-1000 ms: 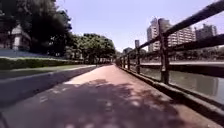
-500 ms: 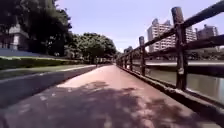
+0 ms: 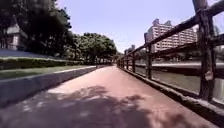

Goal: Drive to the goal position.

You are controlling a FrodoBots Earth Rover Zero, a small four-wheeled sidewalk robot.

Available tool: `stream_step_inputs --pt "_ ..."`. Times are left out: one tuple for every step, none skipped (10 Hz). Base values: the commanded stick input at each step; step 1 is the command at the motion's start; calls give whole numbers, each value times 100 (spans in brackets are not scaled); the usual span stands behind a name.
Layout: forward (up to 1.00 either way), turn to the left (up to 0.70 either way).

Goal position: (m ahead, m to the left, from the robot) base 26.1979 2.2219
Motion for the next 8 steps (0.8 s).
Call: stream_step_inputs --pt "100 33" --pt "100 10" --pt "100 1" --pt "100 1" --pt "100 1" --pt "100 1" --pt "100 1" --pt "100 1"
